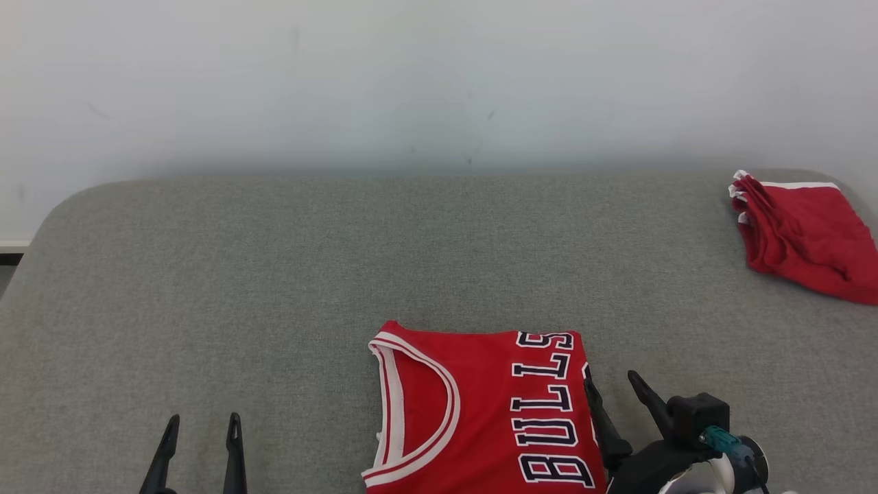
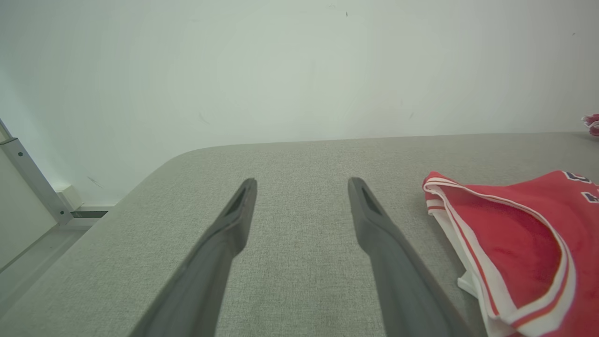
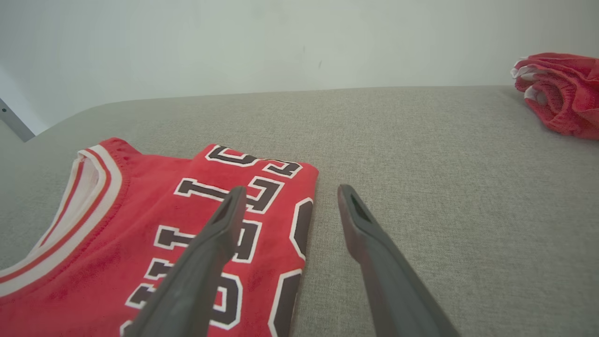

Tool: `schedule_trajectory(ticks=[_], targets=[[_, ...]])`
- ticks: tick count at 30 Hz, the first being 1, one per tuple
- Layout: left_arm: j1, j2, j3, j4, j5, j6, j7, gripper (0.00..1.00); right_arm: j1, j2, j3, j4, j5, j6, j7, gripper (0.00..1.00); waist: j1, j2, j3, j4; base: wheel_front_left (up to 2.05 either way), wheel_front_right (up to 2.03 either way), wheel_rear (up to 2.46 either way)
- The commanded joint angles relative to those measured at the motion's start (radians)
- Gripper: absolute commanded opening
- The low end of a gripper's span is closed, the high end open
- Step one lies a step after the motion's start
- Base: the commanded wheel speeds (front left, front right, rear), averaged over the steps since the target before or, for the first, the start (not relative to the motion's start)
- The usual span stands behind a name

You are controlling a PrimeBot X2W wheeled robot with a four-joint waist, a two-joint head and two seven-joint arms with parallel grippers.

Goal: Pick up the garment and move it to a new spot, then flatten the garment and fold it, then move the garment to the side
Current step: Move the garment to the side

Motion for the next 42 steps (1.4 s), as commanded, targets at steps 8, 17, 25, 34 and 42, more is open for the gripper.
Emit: schedule_trajectory(ticks=[8, 17, 25, 34, 42], targets=[[-0.023, -0.004, -0.005, 0.002, -0.003, 0.004, -0.003, 1.00, -0.096, 0.009, 0.031, 0.209, 0.018, -0.003, -0.006, 1.00, -0.0001, -0.0001, 0.035, 0.029, 0.00, 0.00, 0.00], [-0.049, -0.005, -0.009, 0.004, -0.005, 0.007, -0.003, 1.00, -0.170, 0.038, 0.084, 0.396, 0.066, -0.003, -0.030, 0.00, -0.0001, -0.0001, 0.059, 0.045, 0.00, 0.00, 0.00], [-0.063, -0.011, -0.002, -0.005, -0.023, 0.011, -0.003, 1.00, -0.272, -0.015, 0.136, 0.407, 0.113, -0.003, -0.064, 0.00, -0.0001, -0.0001, 0.098, 0.020, 0.00, 0.00, 0.00], [-0.153, -0.019, -0.024, -0.027, -0.030, 0.003, -0.003, 1.00, -0.504, -0.138, 0.181, 0.349, 0.137, -0.003, -0.068, 0.00, -0.0001, -0.0001, 0.269, -0.016, 0.00, 0.00, 0.00], [-0.218, -0.014, -0.029, -0.048, -0.011, -0.004, -0.003, 1.00, -0.689, -0.297, 0.215, 0.298, 0.152, -0.003, -0.042, 0.00, -0.0001, -0.0001, 0.387, -0.063, 0.00, 0.00, 0.00]])
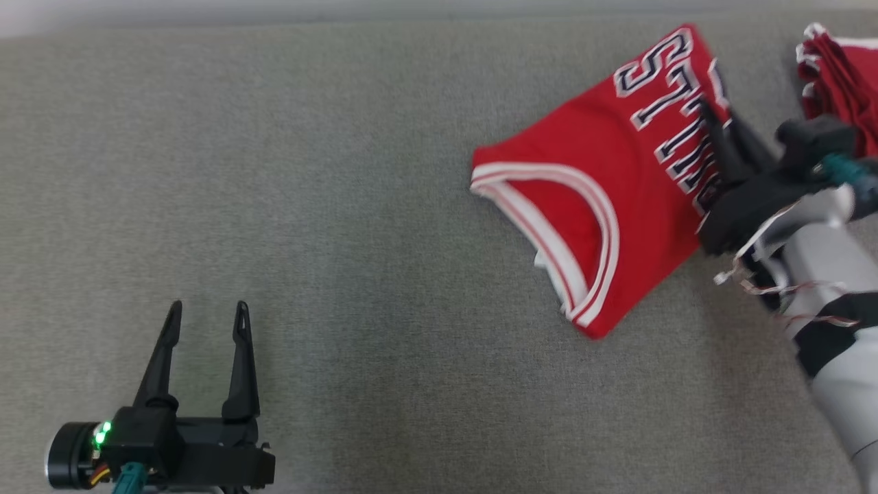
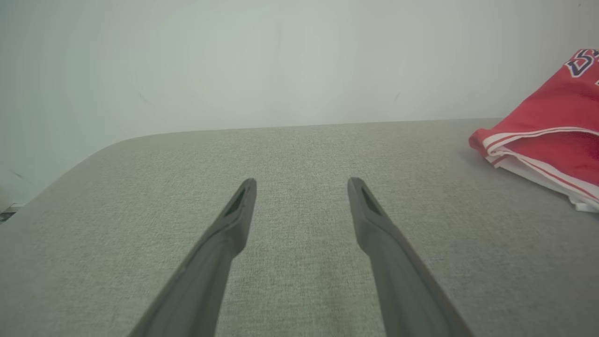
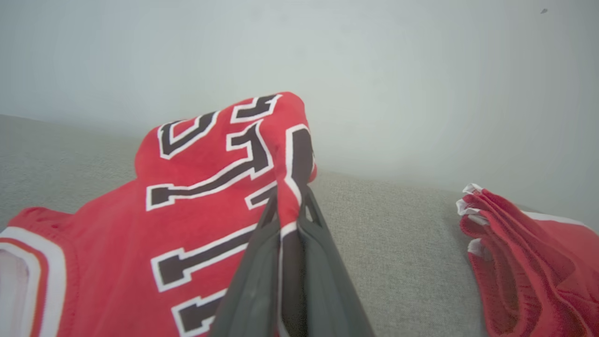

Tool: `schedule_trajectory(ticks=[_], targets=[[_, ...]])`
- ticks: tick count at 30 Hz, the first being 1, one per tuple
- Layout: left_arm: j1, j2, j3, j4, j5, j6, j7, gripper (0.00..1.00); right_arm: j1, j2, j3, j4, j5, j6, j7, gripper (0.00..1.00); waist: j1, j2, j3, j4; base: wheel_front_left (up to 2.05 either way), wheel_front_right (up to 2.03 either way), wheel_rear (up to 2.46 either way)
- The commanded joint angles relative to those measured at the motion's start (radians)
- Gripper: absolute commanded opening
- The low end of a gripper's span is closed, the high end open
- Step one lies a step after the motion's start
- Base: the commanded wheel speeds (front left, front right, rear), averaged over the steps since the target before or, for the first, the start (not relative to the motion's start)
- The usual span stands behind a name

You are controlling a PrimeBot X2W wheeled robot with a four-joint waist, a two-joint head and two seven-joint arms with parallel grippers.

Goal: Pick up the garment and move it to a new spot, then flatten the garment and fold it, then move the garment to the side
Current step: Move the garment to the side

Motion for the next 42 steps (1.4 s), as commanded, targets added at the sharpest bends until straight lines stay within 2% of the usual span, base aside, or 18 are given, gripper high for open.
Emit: schedule_trajectory(ticks=[1, 8, 18, 26, 29, 34, 35, 36, 37, 42], targets=[[-0.021, 0.006, 0.005, -0.011, 0.005, -0.001, -0.003, 1.00, -0.029, -0.025, 0.008, -0.013, 0.009, -0.003, 0.007, 0.00, -0.0002, -0.0002, 0.082, -0.051, 0.00, 0.00, 0.00], [-0.044, 0.020, 0.002, -0.059, 0.030, 0.000, -0.003, 1.00, -0.138, -0.146, -0.009, -0.051, 0.051, -0.003, 0.039, 0.00, -0.0002, -0.0002, 0.168, -0.125, 0.00, 0.00, 0.00], [-0.089, 0.059, -0.022, -0.127, 0.065, -0.009, -0.003, 1.00, -0.278, -0.253, -0.028, -0.059, 0.111, -0.003, 0.090, 0.00, -0.0002, -0.0002, 0.265, -0.197, 0.00, 0.00, 0.00], [-0.111, 0.084, -0.041, -0.182, 0.085, -0.006, -0.003, 1.00, -0.392, -0.380, 0.001, -0.008, 0.096, -0.003, 0.166, 0.00, -0.0002, -0.0002, 0.339, -0.210, 0.00, 0.00, 0.00], [-0.121, 0.087, -0.048, -0.189, 0.086, -0.004, -0.002, 1.00, -0.396, -0.435, 0.045, 0.003, 0.060, -0.003, 0.185, 0.00, -0.0002, -0.0002, 0.351, -0.203, 0.00, 0.00, 0.00], [-0.126, 0.094, -0.048, -0.200, 0.084, 0.003, -0.002, 1.00, -0.404, -0.448, 0.063, 0.035, 0.072, -0.003, 0.185, 0.00, -0.0002, -0.0002, 0.365, -0.202, 0.00, 0.00, 0.00], [-0.128, 0.095, -0.049, -0.199, 0.084, 0.004, -0.002, 1.00, -0.408, -0.447, 0.067, 0.044, 0.063, -0.003, 0.182, 0.35, -0.0002, -0.0002, 0.366, -0.203, 0.00, 0.00, 0.00], [-0.131, 0.095, -0.050, -0.199, 0.082, 0.005, -0.001, 1.00, -0.412, -0.446, 0.071, 0.052, 0.055, -0.003, 0.181, 0.97, -0.0002, -0.0002, 0.367, -0.203, 0.00, 0.00, 0.00], [-0.134, 0.096, -0.050, -0.198, 0.081, 0.005, -0.001, 1.00, -0.416, -0.444, 0.073, 0.065, 0.048, -0.003, 0.188, 1.00, -0.0002, -0.0002, 0.368, -0.202, 0.00, 0.00, 0.00], [-0.140, 0.096, -0.047, -0.190, 0.069, 0.013, -0.002, 1.00, -0.462, -0.428, 0.079, 0.072, -0.007, -0.003, 0.130, 1.00, -0.0002, -0.0002, 0.346, -0.198, 0.00, 0.00, 0.00]])
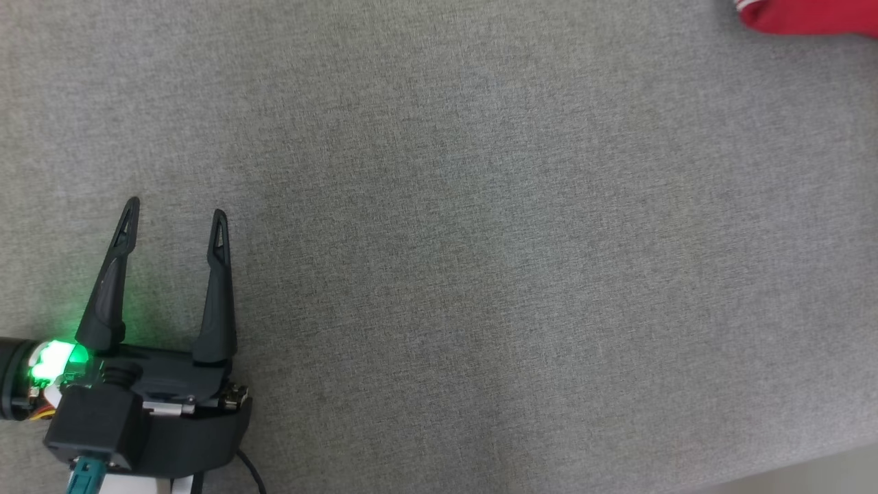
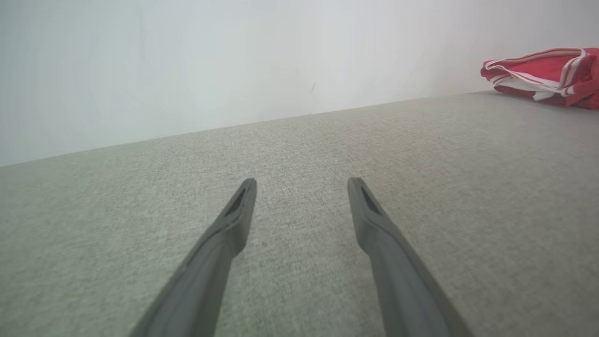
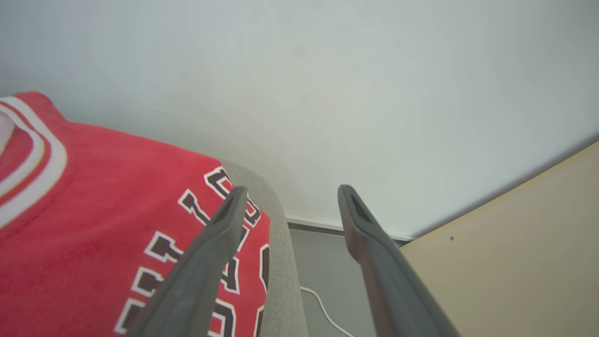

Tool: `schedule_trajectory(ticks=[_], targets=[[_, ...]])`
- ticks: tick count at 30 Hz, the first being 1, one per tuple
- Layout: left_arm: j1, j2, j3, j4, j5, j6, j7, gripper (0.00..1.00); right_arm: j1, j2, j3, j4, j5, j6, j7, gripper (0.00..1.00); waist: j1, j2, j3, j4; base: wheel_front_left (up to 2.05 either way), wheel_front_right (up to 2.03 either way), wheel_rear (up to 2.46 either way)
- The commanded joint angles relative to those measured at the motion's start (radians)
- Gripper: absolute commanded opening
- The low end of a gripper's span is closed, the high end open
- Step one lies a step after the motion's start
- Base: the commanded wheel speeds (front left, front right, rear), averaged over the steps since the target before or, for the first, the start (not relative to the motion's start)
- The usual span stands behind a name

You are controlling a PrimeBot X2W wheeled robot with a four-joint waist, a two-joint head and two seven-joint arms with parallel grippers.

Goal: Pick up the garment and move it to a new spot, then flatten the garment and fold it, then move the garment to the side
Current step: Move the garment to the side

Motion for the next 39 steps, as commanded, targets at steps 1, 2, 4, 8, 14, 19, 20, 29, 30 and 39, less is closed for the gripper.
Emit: schedule_trajectory(ticks=[1, 2, 4, 8, 14, 19, 20, 29, 30, 39], targets=[[-0.028, -0.004, 0.003, 0.039, -0.011, 0.007, 0.000, 1.00, -0.031, 0.014, -0.011, -0.004, -0.016, -0.003, -0.038, 1.00, 0.0002, 0.0002, -0.021, 0.003, 0.00, 0.00, 0.00], [-0.026, -0.005, 0.006, 0.041, -0.014, 0.010, 0.000, 1.00, -0.033, 0.021, -0.014, 0.000, -0.025, -0.003, -0.055, 1.00, 0.0002, 0.0002, -0.034, 0.003, 0.00, 0.00, 0.00], [-0.012, -0.005, 0.015, 0.046, -0.024, 0.016, 0.000, 1.00, -0.036, 0.043, -0.022, 0.005, -0.030, -0.003, -0.084, 1.00, 0.0002, 0.0002, -0.060, 0.004, 0.00, 0.00, 0.00], [0.030, -0.013, 0.032, 0.059, -0.037, 0.026, 0.000, 1.00, -0.017, 0.090, -0.023, -0.008, -0.032, -0.003, -0.135, 1.00, 0.0002, 0.0002, -0.131, 0.010, 0.00, 0.00, 0.00], [0.078, -0.023, 0.060, 0.077, -0.061, 0.038, -0.001, 1.00, 0.047, 0.157, -0.029, -0.052, -0.008, -0.003, -0.173, 1.00, 0.0002, 0.0002, -0.230, 0.024, 0.00, 0.00, 0.00], [0.138, -0.035, 0.094, 0.090, -0.085, 0.045, -0.001, 1.00, 0.158, 0.224, -0.075, -0.117, 0.021, -0.003, -0.186, 1.00, 0.0002, 0.0002, -0.327, 0.040, 0.00, 0.00, 0.00], [0.148, -0.039, 0.096, 0.096, -0.088, 0.044, -0.001, 1.00, 0.184, 0.236, -0.093, -0.135, 0.022, -0.003, -0.187, 1.00, 0.0002, 0.0002, -0.346, 0.047, 0.00, 0.00, 0.00], [0.231, -0.065, 0.119, 0.145, -0.111, 0.029, -0.001, 1.00, 0.495, 0.389, -0.262, -0.315, -0.015, -0.003, -0.187, 1.00, 0.0002, 0.0002, -0.476, 0.088, 0.00, 0.00, 0.00], [0.236, -0.068, 0.124, 0.147, -0.114, 0.029, -0.001, 1.00, 0.526, 0.407, -0.272, -0.338, -0.023, -0.003, -0.187, 1.00, 0.0002, 0.0002, -0.483, 0.091, 0.00, 0.00, 0.00], [0.282, -0.079, 0.133, 0.180, -0.111, 0.017, -0.001, 1.00, 0.799, 0.530, -0.336, -0.481, -0.063, -0.003, -0.186, 1.00, 0.0002, 0.0002, -0.553, 0.114, 0.00, 0.00, 0.00]])
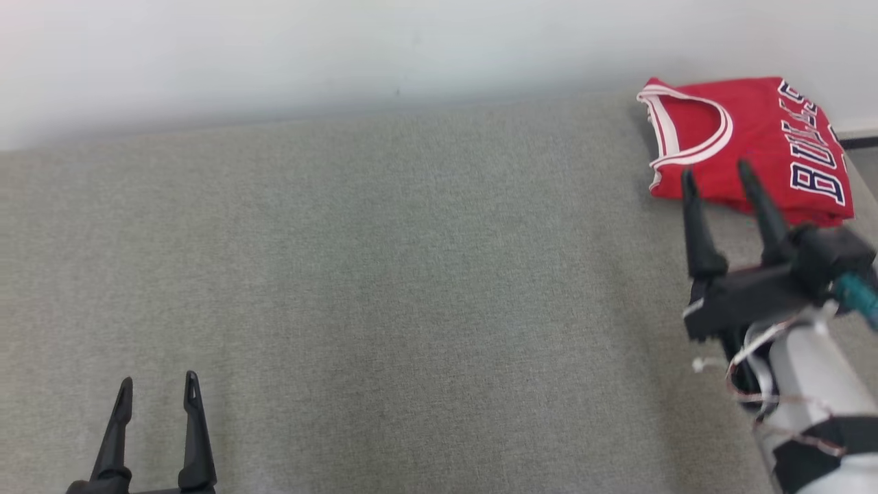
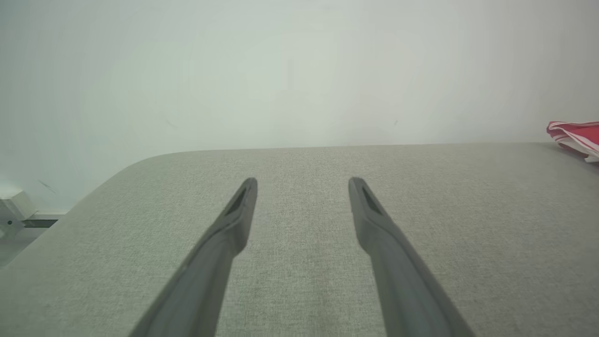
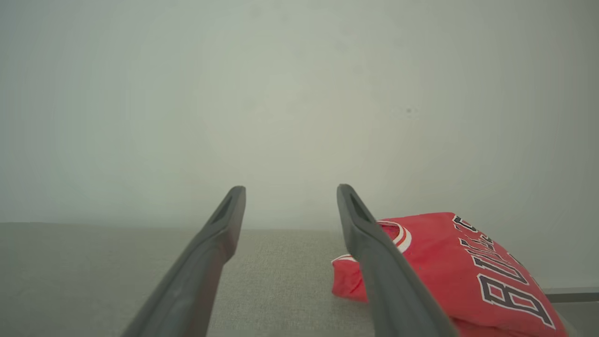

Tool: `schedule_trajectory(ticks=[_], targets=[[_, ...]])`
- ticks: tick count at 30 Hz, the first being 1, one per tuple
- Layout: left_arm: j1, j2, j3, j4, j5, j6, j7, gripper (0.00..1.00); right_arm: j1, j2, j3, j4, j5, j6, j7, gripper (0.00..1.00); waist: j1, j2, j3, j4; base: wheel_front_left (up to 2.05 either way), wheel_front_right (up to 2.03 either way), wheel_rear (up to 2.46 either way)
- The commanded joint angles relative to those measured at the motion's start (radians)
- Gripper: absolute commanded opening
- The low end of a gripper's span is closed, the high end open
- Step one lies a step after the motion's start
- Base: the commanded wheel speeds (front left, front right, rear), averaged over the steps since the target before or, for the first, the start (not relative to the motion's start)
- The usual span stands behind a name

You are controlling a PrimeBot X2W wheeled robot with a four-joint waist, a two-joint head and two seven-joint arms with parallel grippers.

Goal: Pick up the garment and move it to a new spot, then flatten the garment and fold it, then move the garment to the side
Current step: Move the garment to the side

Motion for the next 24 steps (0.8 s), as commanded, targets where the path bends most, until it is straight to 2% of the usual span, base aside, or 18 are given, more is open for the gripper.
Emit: schedule_trajectory(ticks=[1, 9, 19, 24], targets=[[0.015, -0.003, 0.002, 0.006, 0.002, 0.000, -0.003, 1.00, 0.043, 0.016, -0.005, -0.017, -0.007, -0.003, 0.000, 1.00, 0.0002, 0.0000, -0.039, 0.023, 0.00, 0.00, 0.00], [0.044, -0.009, 0.010, 0.029, 0.002, -0.008, -0.003, 1.00, 0.238, 0.083, -0.011, -0.100, -0.026, -0.003, 0.000, 1.00, 0.0002, 0.0000, -0.108, 0.025, 0.00, 0.00, 0.00], [0.071, -0.015, 0.008, 0.046, 0.008, -0.021, -0.003, 1.00, 0.444, 0.166, -0.069, -0.228, -0.060, -0.003, 0.000, 1.00, 0.0002, 0.0000, -0.147, 0.031, 0.00, 0.00, 0.00], [0.074, -0.018, 0.006, 0.058, 0.002, -0.024, -0.003, 1.00, 0.525, 0.191, -0.084, -0.235, -0.070, -0.003, 0.000, 1.00, 0.0002, 0.0000, -0.159, 0.042, 0.00, 0.00, 0.00]])
